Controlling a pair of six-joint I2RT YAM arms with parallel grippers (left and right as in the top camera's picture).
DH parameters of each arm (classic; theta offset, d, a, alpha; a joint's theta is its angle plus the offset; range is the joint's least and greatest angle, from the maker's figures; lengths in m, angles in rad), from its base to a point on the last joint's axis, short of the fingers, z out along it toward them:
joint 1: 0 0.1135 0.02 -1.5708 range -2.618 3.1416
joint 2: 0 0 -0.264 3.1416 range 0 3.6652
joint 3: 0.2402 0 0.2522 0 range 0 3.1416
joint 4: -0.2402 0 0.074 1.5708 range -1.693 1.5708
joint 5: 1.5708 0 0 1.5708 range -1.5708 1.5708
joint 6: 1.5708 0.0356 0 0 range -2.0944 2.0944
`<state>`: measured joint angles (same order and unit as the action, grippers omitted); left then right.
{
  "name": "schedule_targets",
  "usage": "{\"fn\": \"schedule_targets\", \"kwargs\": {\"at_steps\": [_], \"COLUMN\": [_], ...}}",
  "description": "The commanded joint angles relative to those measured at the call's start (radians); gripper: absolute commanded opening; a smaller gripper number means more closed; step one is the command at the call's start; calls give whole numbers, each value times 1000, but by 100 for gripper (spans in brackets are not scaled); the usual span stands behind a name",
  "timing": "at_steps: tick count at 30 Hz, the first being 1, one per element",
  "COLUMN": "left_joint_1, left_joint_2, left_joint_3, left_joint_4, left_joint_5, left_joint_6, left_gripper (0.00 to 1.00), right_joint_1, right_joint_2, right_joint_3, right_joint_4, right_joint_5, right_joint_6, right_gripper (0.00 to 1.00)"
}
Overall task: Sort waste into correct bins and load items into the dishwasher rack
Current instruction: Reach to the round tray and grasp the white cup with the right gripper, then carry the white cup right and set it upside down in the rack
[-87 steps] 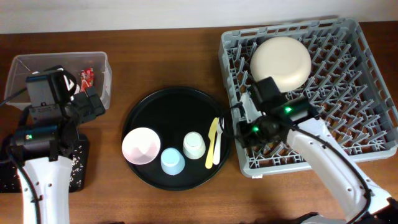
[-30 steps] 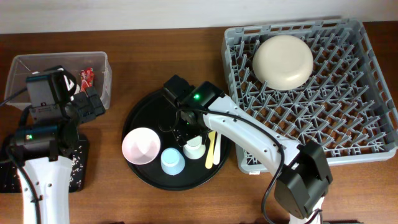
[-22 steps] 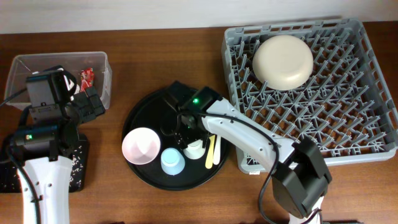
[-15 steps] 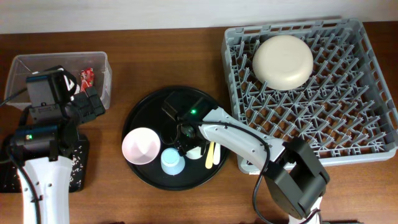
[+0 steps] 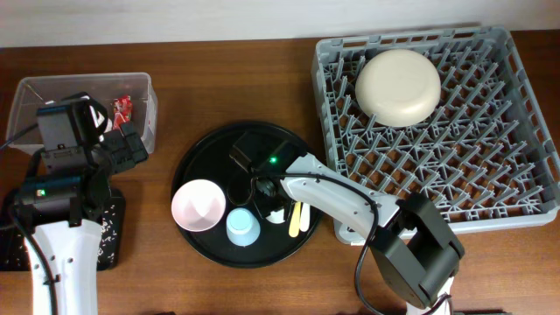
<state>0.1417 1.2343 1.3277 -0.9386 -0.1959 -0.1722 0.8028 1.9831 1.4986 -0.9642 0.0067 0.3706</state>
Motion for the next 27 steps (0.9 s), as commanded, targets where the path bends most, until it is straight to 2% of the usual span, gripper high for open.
{"fn": "schedule_targets", "kwargs": {"at_steps": [1, 5, 9, 12, 16, 19, 22, 27], "left_joint_1": [3, 3, 3, 3, 3, 3, 3, 3], "left_joint_2": [-5, -5, -5, -5, -5, -5, -5, -5], "left_joint_3": [13, 13, 13, 13, 13, 13, 13, 13], "left_joint_4": [2, 2, 2, 2, 1, 1, 1, 1], "left_joint_5": [-11, -11, -11, -11, -11, -11, -11, -11], "left_joint_6": [3, 3, 3, 3, 3, 3, 3, 3], "left_gripper": [99, 99, 99, 99, 99, 99, 99, 99], "right_joint_1": [8, 8, 8, 4, -72, -174, -339, -713], "right_joint_2": [6, 1, -13, -44, -114, -169, -232, -236], "right_joint_3": [11, 62, 172, 241, 394, 508, 582, 582], "right_joint_4": [-1, -27, -129, -183, -366, -486, -587, -634], "right_joint_5": [-12, -23, -23, -22, -22, -17, 65, 117], "right_joint_6": [8, 8, 8, 8, 4, 0, 0, -26], "right_gripper": [49, 49, 43, 44, 44, 44, 44, 44]}}
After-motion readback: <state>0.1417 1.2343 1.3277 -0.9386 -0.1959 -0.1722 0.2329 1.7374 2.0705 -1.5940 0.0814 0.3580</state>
